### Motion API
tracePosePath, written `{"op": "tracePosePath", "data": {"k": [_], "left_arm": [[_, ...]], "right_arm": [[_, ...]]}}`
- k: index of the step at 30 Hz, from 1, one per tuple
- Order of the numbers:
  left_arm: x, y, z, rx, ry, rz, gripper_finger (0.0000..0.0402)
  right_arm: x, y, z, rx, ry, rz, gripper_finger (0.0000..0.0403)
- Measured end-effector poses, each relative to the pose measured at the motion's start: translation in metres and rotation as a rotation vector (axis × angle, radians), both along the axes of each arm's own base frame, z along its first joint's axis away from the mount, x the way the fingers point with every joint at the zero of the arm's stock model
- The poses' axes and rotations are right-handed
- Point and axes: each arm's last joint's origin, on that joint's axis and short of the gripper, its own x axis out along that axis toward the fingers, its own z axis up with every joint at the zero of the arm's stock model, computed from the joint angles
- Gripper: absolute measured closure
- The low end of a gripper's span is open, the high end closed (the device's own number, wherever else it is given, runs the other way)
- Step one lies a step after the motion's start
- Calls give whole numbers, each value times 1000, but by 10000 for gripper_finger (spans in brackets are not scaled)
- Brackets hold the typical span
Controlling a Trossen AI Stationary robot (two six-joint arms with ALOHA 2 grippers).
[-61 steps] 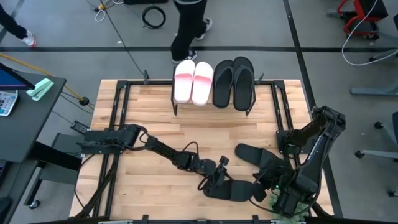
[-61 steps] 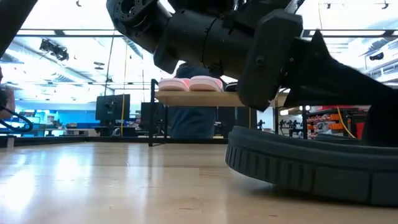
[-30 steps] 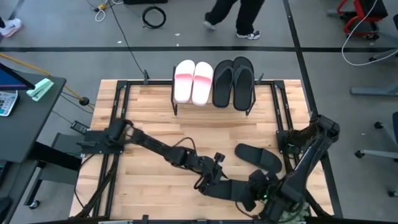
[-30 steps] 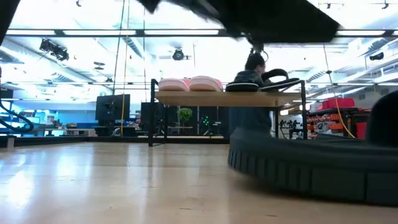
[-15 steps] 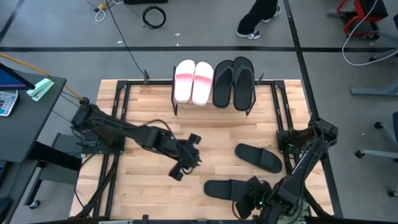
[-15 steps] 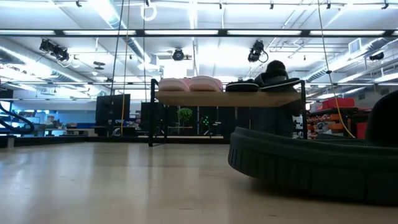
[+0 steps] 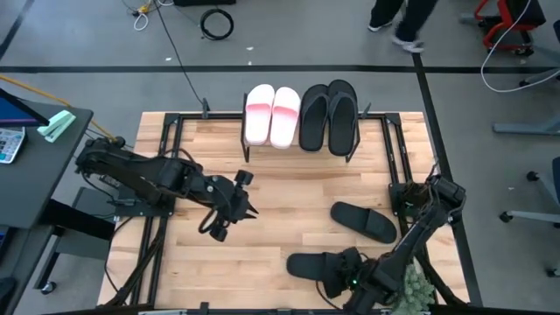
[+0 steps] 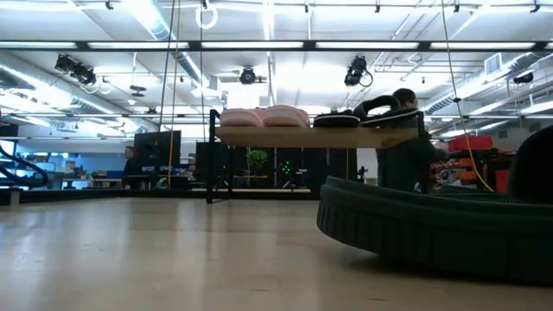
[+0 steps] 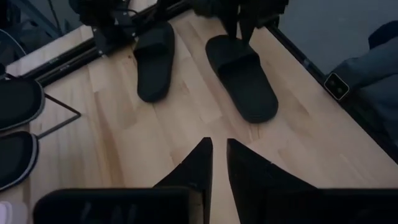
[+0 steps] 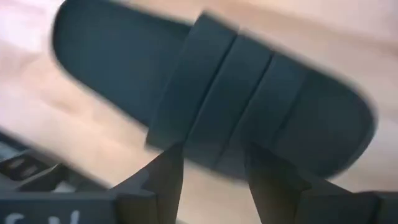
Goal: Pick and place slides into the shelf
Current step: Move the bottom black slide to the middle right of the table
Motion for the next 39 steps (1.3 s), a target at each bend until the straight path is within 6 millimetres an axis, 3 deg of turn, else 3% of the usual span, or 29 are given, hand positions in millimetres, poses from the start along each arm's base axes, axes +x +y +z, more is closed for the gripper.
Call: {"op": "tracePosePath", "data": {"k": [10, 19, 30, 39], "left_arm": [[-5, 2, 3, 4, -5, 4, 351], [-7, 3, -1, 20, 42, 5, 358], [-8, 3, -1, 24, 50, 4, 364], [-8, 3, -2, 26, 55, 4, 363]], "right_arm": [[32, -39, -3, 69, 225, 111, 229], [21, -41, 11, 118, 271, 80, 229], [19, -47, -30, 164, 244, 88, 229], [35, -63, -34, 110, 135, 221, 229]]}}
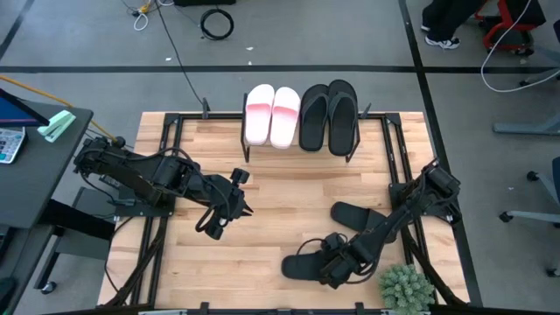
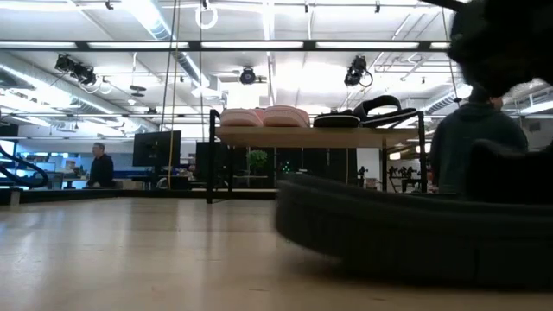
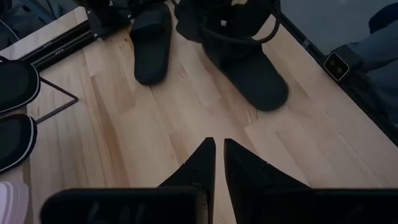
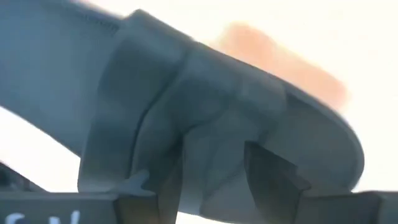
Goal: Pick and place slides into the shelf
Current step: Move the bottom black slide to the middle right of the table
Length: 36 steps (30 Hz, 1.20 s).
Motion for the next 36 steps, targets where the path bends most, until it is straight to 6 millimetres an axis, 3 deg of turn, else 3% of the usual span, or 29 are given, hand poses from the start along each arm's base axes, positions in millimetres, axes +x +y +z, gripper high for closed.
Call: {"op": "tracePosePath", "data": {"k": [6, 15, 21, 25, 31, 36], "left_arm": [[0, 0, 0, 0, 0, 0, 372], [0, 0, 0, -6, 0, 5, 369], [0, 1, 0, 17, -8, 31, 373], [0, 2, 0, 26, -12, 49, 378], [0, 2, 0, 13, -6, 64, 366], [0, 2, 0, 14, -7, 65, 362]], "right_arm": [[13, -18, 1, -86, -50, 94, 229], [48, -66, 3, -236, -140, 326, 229], [70, -89, 21, -347, -198, 505, 242], [77, -83, 44, -336, -274, 508, 257], [67, -53, 77, -346, -394, 583, 274], [61, -33, 64, -425, -362, 719, 263]]}}
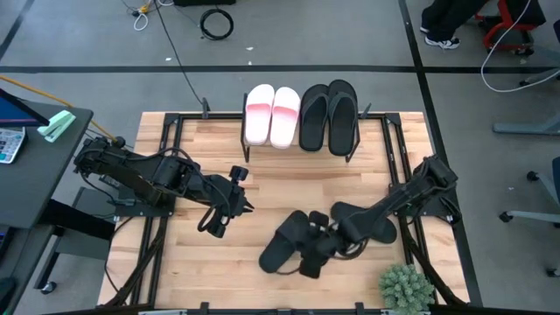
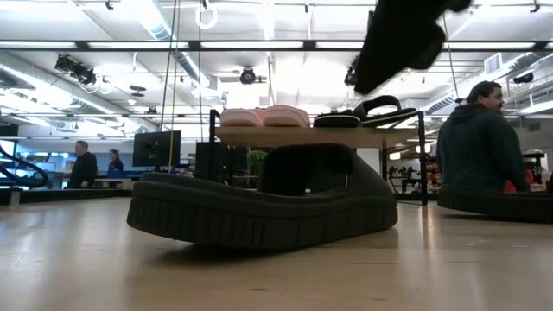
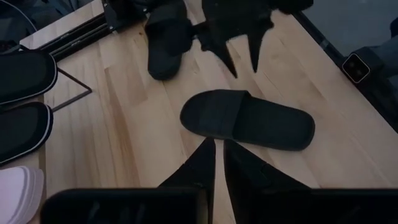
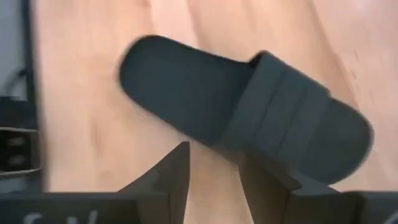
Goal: Pick and place slides into the shelf
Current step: Move the bottom black slide to the middle right of the table
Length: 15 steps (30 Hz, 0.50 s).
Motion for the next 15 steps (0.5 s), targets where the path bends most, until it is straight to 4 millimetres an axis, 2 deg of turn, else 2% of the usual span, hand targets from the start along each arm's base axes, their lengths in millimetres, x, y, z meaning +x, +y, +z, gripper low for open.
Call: {"op": "tracePosePath", "data": {"k": [5, 10, 15], "left_arm": [[0, 0, 0, 0, -4, 1, 370], [0, 0, 0, -1, -4, 2, 376], [0, 0, 0, -1, -6, 2, 372]], "right_arm": [[3, -2, -5, -161, -45, -21, 234], [7, -5, -4, -153, -64, -27, 206], [11, 1, -22, -158, -31, -8, 193]]}}
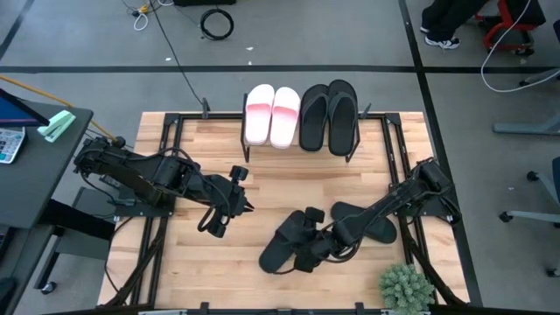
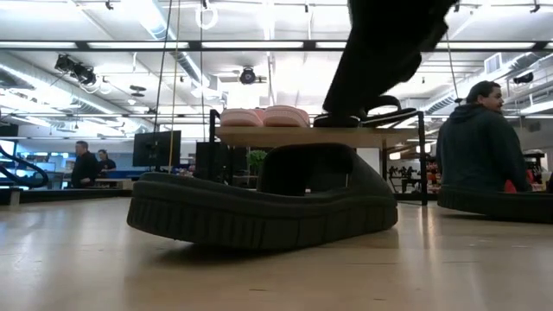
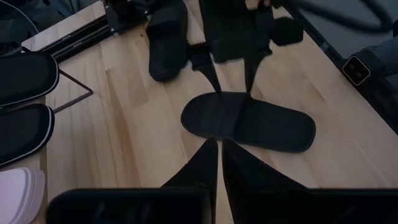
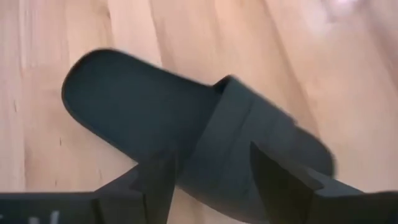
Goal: Pick and place slides into the shelf
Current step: Move the bottom black slide to the middle right of the table
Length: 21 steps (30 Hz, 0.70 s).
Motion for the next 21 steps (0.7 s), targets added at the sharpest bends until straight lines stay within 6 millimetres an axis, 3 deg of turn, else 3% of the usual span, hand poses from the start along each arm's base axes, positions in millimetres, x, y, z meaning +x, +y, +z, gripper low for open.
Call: {"op": "tracePosePath", "data": {"k": [5, 12, 17, 21], "left_arm": [[0, 0, 0, -1, -5, 0, 370], [0, 0, 0, -1, -4, 0, 380], [0, 0, 0, -2, -5, 0, 377], [0, 0, 0, -1, -4, 0, 372]], "right_arm": [[4, 1, -18, -28, 37, -1, 194], [11, -2, -15, -18, -26, -44, 197], [15, -5, -37, -76, 48, -32, 197], [14, -7, -39, -124, 59, -42, 197]]}}
